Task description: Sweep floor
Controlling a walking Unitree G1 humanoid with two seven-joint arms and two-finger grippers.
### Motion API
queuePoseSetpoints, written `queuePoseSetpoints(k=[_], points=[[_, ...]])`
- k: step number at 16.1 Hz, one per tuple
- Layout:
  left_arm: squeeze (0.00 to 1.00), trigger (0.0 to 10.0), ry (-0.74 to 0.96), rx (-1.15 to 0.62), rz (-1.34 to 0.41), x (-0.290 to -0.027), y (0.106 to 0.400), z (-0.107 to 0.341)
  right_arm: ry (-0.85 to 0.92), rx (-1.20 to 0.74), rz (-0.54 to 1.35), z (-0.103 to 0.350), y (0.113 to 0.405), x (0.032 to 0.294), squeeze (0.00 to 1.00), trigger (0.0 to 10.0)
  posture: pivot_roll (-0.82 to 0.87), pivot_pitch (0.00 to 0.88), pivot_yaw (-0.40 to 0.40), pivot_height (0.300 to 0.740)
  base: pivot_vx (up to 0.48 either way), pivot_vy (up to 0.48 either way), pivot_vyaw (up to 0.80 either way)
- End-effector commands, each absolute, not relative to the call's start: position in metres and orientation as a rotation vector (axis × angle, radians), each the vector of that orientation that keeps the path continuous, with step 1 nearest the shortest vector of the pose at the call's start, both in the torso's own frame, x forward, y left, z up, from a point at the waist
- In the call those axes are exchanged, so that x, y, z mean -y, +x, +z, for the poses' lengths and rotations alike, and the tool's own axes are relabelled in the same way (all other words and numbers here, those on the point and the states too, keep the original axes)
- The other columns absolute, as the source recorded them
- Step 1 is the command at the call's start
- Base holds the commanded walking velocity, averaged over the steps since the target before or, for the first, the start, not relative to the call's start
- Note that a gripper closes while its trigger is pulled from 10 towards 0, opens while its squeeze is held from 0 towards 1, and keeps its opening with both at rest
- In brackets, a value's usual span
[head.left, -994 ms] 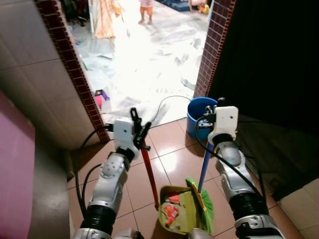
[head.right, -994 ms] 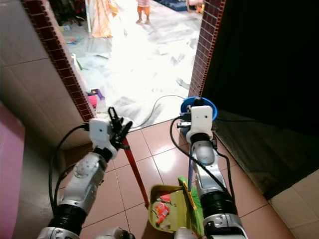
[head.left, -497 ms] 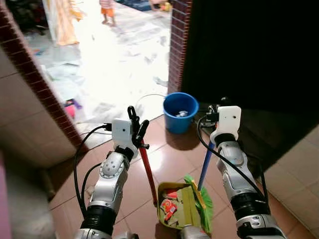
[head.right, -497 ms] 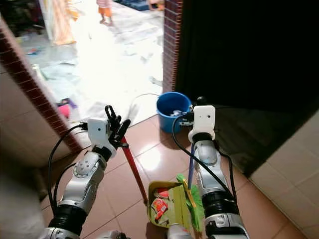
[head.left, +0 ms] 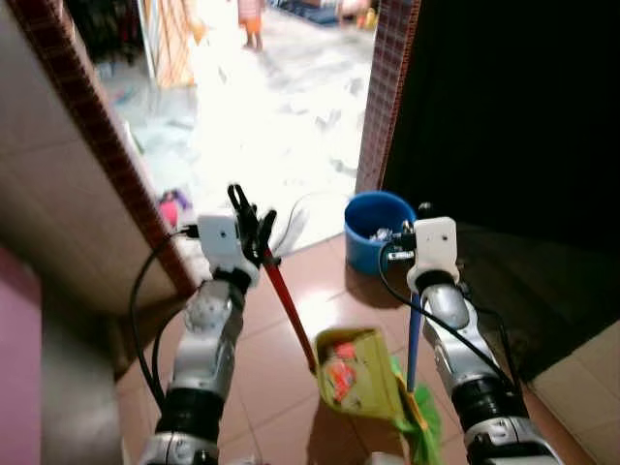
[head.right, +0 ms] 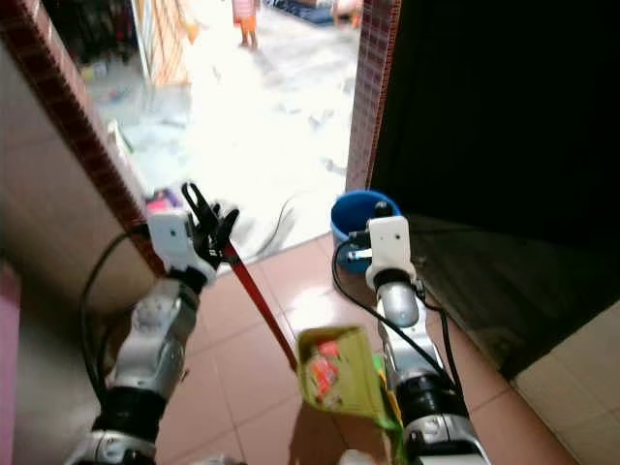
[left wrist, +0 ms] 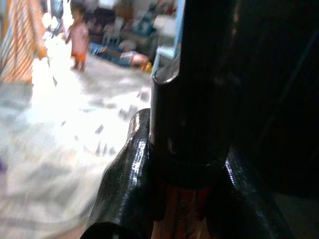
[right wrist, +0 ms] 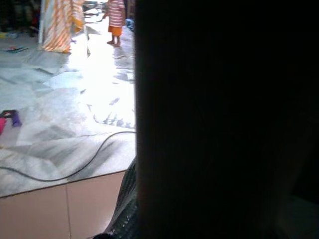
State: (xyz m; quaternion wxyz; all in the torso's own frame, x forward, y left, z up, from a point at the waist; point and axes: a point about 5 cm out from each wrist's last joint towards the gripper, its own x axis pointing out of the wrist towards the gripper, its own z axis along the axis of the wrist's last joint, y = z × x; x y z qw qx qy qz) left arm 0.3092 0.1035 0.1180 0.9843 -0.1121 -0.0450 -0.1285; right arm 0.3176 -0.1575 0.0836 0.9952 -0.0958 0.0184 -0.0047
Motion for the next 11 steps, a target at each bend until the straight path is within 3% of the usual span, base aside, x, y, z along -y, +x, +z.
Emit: queuePoseSetpoints(k=[1, 11], points=[[0.0, 10.0, -0.26, 0.196, -0.284, -0.097, 0.316, 0.147, -0.205, -0.104, -0.035, 0.071, 0.313, 0.166, 0.0, 10.0, -0.09, 0.0, 0.054, 0.74, 0.334, 0.0, -0.56], [0.0, 10.0, -0.353, 0.347, -0.269, -0.095, 0.322, 0.201, -0.208, -0.132, 0.047, 0.063, 0.311, 0.155, 0.0, 10.0, -0.1, 0.0, 0.052, 0.74, 0.367, 0.0, -0.05]])
